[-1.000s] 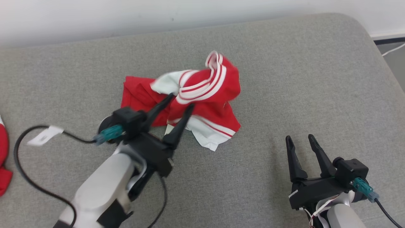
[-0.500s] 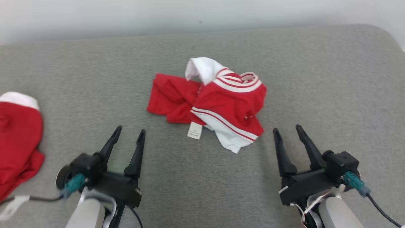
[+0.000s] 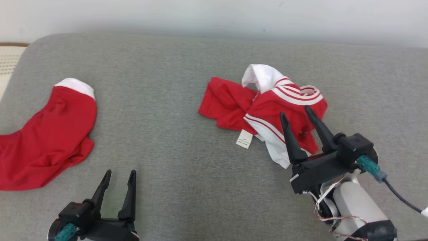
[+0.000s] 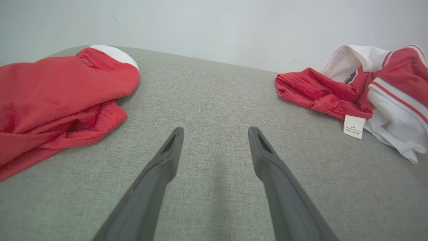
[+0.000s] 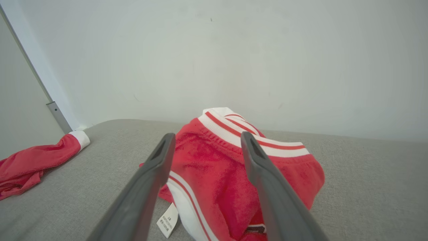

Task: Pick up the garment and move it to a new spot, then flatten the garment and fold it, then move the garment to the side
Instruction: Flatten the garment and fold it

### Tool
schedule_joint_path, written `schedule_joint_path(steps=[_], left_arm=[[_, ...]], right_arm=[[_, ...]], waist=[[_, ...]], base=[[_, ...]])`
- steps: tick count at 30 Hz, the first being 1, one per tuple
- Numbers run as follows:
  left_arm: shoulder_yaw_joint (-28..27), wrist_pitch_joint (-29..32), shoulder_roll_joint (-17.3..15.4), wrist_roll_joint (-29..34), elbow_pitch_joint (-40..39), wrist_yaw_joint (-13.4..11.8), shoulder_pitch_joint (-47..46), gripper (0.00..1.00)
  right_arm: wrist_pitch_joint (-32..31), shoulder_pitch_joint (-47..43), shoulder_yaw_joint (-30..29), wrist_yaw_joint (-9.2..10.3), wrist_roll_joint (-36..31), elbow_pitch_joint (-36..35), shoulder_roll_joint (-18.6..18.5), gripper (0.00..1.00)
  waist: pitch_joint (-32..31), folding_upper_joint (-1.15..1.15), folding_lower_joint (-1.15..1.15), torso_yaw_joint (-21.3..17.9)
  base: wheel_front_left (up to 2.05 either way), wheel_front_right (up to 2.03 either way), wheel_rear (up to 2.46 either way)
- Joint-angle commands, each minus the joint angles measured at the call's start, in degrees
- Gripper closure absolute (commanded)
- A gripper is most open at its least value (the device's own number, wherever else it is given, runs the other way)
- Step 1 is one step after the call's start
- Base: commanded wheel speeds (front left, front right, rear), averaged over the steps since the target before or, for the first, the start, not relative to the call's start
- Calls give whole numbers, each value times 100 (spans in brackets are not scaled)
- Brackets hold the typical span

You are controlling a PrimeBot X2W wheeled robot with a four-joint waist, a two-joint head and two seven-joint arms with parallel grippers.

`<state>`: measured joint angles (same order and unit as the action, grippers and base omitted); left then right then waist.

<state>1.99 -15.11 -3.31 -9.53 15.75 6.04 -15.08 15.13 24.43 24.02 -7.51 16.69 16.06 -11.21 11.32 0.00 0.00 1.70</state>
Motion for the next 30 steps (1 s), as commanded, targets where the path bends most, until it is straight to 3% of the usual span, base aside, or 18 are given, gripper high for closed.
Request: schedule_joint_path(steps=[1,7,16,17,18,24,30], left_arm=[[-107,-8,20,6,-34,23,166,0],[-112,-8,36,-145,-100,4,304,0],[-6,-8,40,-413,-143,-137,462,0],[-5,-8,40,-411,-149,-148,468,0],[-6,-8,40,-411,-156,-162,463,0],[-42,-8,41,-427,-135,-138,490,0],[-24,-8,41,-451,-113,-146,598,0]], right_arm=[[2,183,15,4,-37,120,-90,0],[3,490,-71,4,-177,477,-172,0],[1,944,22,4,-405,1617,-257,0],[2,1024,39,4,-398,1740,-244,42],[2,1103,39,4,-427,1850,-261,100],[2,1294,-41,4,-425,2188,-250,100],[3,1309,11,4,-303,1742,-224,100]], waist=[[4,0,0,272],[20,0,0,474],[61,0,0,706],[67,0,0,720],[73,0,0,741],[41,0,0,807],[-97,0,0,838]], base=[[0,0,0],[0,0,0],[0,0,0],[0,0,0],[0,0,0],[0,0,0],[0,0,0]])
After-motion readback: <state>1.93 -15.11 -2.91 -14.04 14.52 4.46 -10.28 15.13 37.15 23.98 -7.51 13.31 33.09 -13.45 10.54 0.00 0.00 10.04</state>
